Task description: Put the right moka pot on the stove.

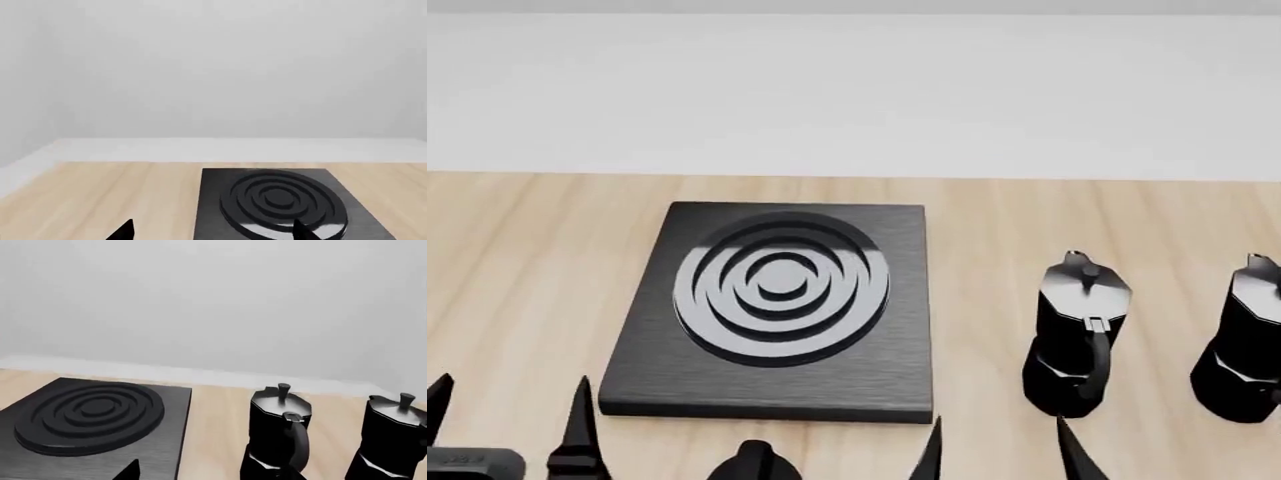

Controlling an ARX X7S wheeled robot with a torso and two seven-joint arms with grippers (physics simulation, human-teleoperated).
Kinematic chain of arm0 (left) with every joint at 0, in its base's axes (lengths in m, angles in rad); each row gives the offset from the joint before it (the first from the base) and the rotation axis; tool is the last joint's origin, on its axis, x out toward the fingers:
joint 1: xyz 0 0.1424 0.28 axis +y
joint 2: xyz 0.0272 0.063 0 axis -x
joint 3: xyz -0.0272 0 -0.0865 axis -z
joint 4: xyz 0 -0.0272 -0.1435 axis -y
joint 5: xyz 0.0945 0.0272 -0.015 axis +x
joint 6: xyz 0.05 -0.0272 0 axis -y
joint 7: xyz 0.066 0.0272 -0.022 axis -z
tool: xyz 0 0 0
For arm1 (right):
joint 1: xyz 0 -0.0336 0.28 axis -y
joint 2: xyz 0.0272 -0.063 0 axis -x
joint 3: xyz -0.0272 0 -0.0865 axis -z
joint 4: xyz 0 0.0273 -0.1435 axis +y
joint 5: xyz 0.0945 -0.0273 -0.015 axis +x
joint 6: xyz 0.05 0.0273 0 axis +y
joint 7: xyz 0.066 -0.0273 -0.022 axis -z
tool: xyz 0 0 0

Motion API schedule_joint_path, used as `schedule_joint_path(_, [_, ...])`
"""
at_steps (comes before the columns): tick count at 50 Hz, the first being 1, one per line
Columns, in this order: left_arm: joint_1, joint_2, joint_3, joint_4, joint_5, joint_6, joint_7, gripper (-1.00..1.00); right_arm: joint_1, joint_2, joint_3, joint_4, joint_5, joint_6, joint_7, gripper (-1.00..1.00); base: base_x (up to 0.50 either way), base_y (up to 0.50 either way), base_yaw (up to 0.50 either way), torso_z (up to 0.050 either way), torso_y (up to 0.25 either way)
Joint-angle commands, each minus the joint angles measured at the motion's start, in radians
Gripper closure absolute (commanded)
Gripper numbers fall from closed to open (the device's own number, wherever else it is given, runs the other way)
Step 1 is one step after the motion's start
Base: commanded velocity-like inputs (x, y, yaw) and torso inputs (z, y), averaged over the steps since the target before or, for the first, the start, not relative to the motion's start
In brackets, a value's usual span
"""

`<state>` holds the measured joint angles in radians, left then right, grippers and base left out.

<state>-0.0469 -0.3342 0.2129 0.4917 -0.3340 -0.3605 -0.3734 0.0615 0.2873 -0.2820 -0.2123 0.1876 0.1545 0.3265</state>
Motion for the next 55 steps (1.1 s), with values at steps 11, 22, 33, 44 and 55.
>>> schedule_joint_path(11, [-0.272,-0.203,-0.171,0.554,-0.613,-0.579,-0.385,-1.0,0.065,0.068,0.02,-0.382,0.061,0.344,0.047,-1.0,0.0,0.0,0.0,0.0,0.0])
schedule_joint_path(22, [-0.545,-0.508,0.05,0.555,-0.957,-0.342,-0.72,-1.0,0.109,0.083,0.032,-0.503,0.106,0.463,0.058,-1.0,0.0,0.0,0.0,0.0,0.0])
schedule_joint_path(33, [-0.813,-0.71,0.507,0.555,-0.934,-0.029,-0.857,-1.0,0.111,0.082,0.057,-0.544,0.15,0.484,0.057,-1.0,0.0,0.0,0.0,0.0,0.0])
schedule_joint_path(44, [-0.904,-0.753,0.662,0.553,-0.91,0.057,-0.885,-1.0,0.112,0.085,0.055,-0.544,0.153,0.482,0.06,-1.0,0.0,0.0,0.0,0.0,0.0])
schedule_joint_path(55, [-0.94,-0.766,0.719,0.551,-0.901,0.087,-0.894,-1.0,0.113,0.087,0.053,-0.543,0.156,0.481,0.063,-1.0,0.0,0.0,0.0,0.0,0.0])
